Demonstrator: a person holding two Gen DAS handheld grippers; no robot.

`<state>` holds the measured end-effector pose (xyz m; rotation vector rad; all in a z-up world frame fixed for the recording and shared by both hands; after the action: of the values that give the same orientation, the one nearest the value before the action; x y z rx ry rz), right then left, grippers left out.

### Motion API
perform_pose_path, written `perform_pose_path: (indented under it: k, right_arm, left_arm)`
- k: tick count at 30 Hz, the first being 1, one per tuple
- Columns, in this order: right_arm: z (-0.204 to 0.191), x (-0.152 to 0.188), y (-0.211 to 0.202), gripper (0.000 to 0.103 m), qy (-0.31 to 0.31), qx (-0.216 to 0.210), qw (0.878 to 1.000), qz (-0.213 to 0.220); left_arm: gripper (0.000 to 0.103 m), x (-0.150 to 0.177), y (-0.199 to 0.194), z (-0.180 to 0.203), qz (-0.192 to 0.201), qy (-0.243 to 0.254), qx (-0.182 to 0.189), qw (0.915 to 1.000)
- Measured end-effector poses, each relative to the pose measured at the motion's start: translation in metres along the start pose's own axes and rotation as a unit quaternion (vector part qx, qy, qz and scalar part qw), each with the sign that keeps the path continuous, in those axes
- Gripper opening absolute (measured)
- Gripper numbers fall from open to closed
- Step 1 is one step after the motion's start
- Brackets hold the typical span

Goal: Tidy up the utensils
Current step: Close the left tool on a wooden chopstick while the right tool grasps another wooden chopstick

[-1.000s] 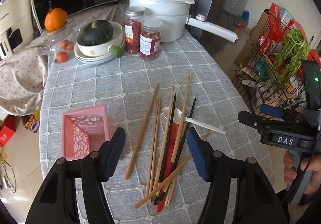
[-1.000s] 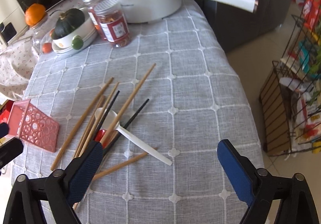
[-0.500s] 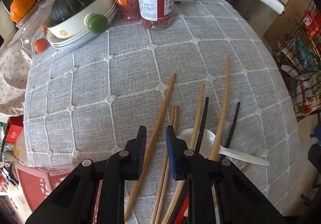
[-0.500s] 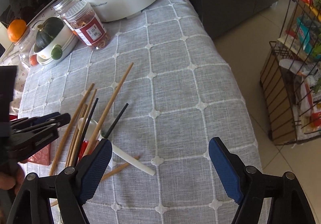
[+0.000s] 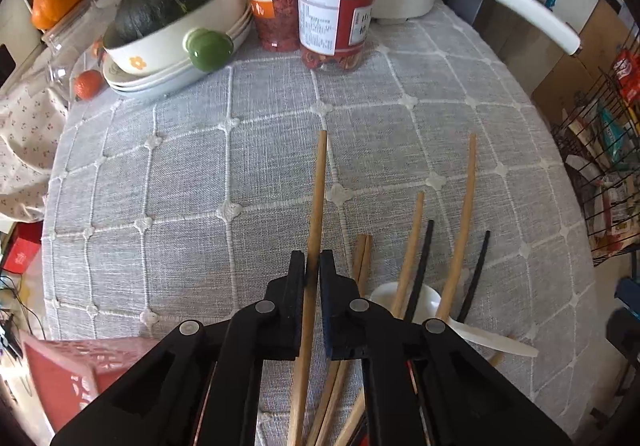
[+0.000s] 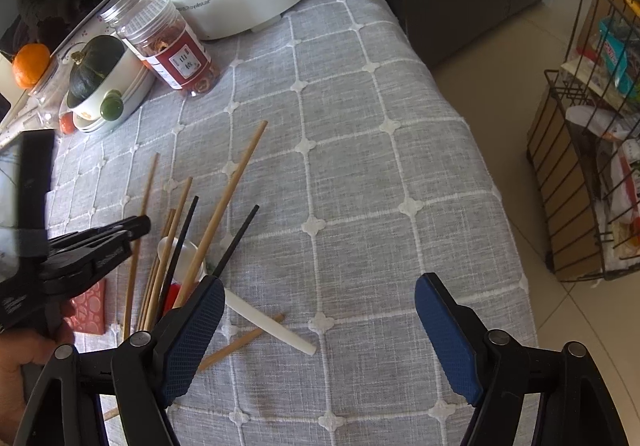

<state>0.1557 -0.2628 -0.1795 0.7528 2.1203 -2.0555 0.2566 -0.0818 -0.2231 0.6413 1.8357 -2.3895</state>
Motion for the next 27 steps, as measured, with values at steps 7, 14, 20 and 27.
perform_pose_path:
  k: [7, 14, 20, 27]
  right_arm:
    - [-0.019, -0.004, 0.013, 0.065, 0.004, -0.023, 1.000, -0.015]
    - [-0.055, -0.014, 0.025, 0.047, 0.003, -0.069, 0.997, -0.024]
    - [-0.075, -0.028, 0.053, 0.029, 0.028, -0.092, 0.995, -0.040]
    - [-0.087, -0.050, 0.076, 0.027, 0.016, -0.070, 0.997, -0.032]
  left_arm:
    - [0.007, 0.018, -0.086, 0.027, 0.071, 0.045, 0.038, 0.9958]
    - [0.006, 0.059, -0.171, 0.025, 0.150, 0.059, 0.077, 0.9839]
    - [0.006, 0.076, -0.201, 0.010, 0.196, 0.041, 0.107, 0.9738]
    - [0.006, 0.083, -0.219, -0.007, 0.215, 0.040, 0.111, 0.9694]
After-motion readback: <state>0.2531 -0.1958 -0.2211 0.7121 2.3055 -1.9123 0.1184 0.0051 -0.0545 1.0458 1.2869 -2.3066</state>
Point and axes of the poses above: each gripper's, at about its wrist camera, not at the fingertips, and y roughly the way its jaws point, z to its right, x to its underside, the point moved 9 cm from there along y, roughly the way its jaws point, and after that the axes turned 13 degrees about x, right-handed, at the moved point
